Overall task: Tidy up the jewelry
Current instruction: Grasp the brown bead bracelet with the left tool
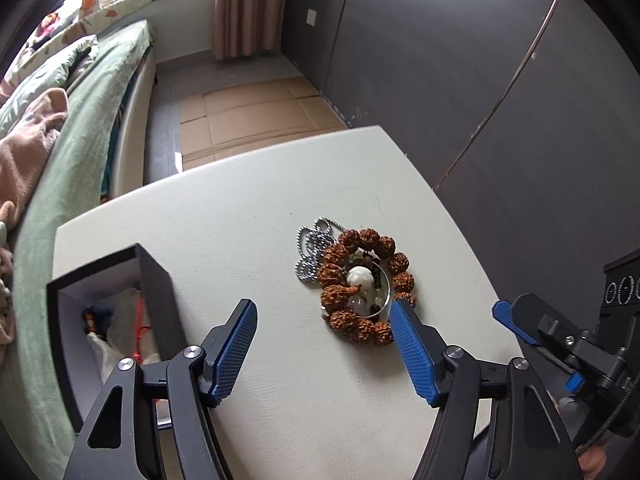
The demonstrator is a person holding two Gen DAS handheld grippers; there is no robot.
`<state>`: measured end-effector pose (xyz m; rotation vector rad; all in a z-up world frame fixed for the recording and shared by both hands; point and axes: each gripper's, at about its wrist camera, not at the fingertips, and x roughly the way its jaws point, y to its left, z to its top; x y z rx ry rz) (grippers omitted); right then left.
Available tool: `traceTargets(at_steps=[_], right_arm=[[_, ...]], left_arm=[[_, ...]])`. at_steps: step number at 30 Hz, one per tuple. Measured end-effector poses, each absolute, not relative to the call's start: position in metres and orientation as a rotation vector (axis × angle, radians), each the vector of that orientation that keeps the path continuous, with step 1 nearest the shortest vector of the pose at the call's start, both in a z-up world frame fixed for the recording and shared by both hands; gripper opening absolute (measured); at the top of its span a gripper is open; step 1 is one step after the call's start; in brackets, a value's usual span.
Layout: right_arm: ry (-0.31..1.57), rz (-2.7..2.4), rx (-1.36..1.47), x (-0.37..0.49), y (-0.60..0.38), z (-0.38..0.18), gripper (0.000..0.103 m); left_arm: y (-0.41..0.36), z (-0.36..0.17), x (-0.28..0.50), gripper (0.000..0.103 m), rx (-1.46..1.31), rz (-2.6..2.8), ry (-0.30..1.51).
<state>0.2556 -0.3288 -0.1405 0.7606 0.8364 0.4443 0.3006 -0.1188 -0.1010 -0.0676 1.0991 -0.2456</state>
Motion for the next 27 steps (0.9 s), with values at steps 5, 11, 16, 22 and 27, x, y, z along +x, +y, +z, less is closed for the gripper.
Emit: traceTargets(at_steps=[5, 11, 16, 22, 27], right_arm=[[0.834, 0.434, 0.782, 0.257, -0.34, -0.148, 0.085], [0.845, 0.429, 0.789, 0.26, -0.345, -0.156, 0.085], [0.86, 0.425, 0.806, 0.26, -0.347, -0.162, 0.085], [0.865, 0.416, 0.83, 0.26, -0.35, -0.166, 0.085], [0.867, 0.412, 0.827, 0.259, -0.35, -0.167, 0.085]], left_arm=[[-0.132, -0.115, 0.308, 0.066, -0.048, -0.23, 1.127], [-0.134, -0.132, 0.317, 0.052, -0.054, -0.182, 1.161], [-0.133, -0.139, 0.321, 0.027, -0.095, -0.211, 1.185], [-0.134, -0.128, 0.313, 0.026, -0.066, -0.225, 1.157], [-0.132, -0.108, 0.305, 0.026, -0.045, -0.252, 1.125]])
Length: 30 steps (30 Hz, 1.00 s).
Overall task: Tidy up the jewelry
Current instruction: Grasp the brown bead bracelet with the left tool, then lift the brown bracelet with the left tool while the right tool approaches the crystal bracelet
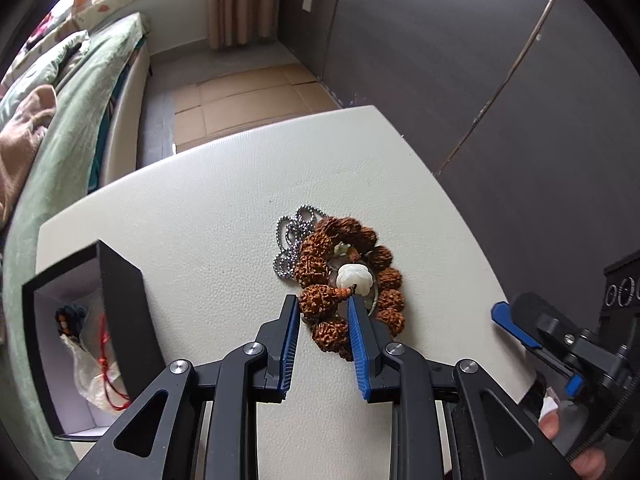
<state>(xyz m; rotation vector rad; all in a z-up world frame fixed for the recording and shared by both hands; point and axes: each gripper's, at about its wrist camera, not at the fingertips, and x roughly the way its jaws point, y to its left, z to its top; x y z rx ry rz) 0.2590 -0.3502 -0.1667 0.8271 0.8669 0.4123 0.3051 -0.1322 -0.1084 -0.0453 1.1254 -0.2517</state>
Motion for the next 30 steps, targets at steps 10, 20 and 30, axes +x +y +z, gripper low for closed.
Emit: traceTargets(at_steps=[10, 20, 30], right_arm=[[0.865, 0.425, 0.808, 0.261, -0.34, -0.164, 0.085], [0.873, 0.504, 0.793, 0.265, -0.318, -0.162, 0.078], [0.89, 0.496, 0.516, 0.274, -0.263, -0.141, 0.077]], left_arm=[[-0.12, -0.07, 0.291, 0.026, -0.053, -0.296, 1.047], [-0.082, -0.048, 0.282, 0.026, -0.095, -0.27, 0.993], [-0.038, -0.035, 0.278, 0.026, -0.171, -0.225, 0.955]])
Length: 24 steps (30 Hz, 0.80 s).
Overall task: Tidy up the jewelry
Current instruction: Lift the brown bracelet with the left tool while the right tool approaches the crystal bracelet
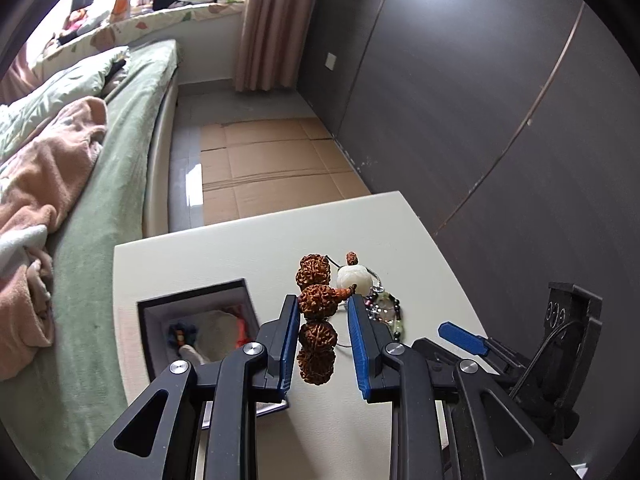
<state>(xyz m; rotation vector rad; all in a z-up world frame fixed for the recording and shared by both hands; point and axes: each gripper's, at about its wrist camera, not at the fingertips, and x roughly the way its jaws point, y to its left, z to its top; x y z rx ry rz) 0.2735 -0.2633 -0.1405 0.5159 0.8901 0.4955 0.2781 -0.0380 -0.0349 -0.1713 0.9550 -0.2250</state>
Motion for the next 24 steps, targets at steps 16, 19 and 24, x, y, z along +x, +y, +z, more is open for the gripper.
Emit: traceTargets(at_steps=[16, 19, 24], right_arm=[[1.065, 0.61, 0.372, 0.289, -0.225, -0.137, 0.056], [1.116, 0.595, 0.486, 0.289, -0.226, -0.151, 0.053], [1.14, 0.536, 0.604, 0.287, -0.225, -0.166, 0.045]], left_arm=[[0.031, -0.012, 0.259, 0.026, -0.282, -0.173, 0.878], [0.043, -0.012, 0.257, 0.026, -0.299, -0.165, 0.873], [0.059, -0.015, 0.251, 0.026, -0.332, -0.155, 0.867]])
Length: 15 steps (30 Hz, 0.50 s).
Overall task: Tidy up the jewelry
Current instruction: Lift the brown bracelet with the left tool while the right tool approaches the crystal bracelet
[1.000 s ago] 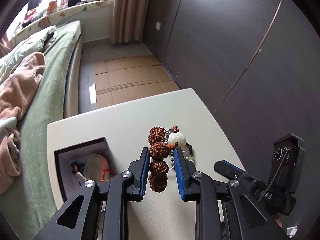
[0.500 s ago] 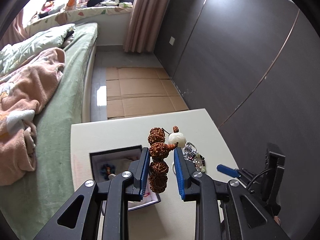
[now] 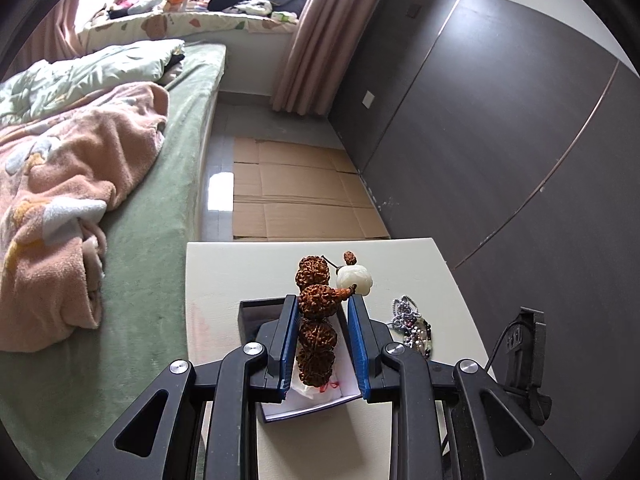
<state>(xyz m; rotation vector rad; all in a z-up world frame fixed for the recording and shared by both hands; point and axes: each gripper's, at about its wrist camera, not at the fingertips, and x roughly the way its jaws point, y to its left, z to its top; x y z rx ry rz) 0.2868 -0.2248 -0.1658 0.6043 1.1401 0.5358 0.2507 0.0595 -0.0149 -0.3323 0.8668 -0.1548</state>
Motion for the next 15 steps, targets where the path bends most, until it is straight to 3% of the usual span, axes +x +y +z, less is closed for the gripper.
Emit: traceTargets(at_steps=[9, 12, 15], right_arm=[[1.123, 0.354, 0.756, 0.292, -0.214, -0.169, 0.044], [1.129, 0.288, 0.775, 0.296, -0.207, -0.171, 0.035], [1.139, 0.229, 0.811, 0.298, -0.205, -0.176, 0.035]], left_arm=[[0.079, -0.017, 0.242, 0.026, -0.381, -0.17, 0.86], [0.085, -0.016, 0.24, 0.026, -0.391, -0.173, 0.855], [0.089, -0.015, 0.238, 0.026, -0.4, -0.173, 0.852]])
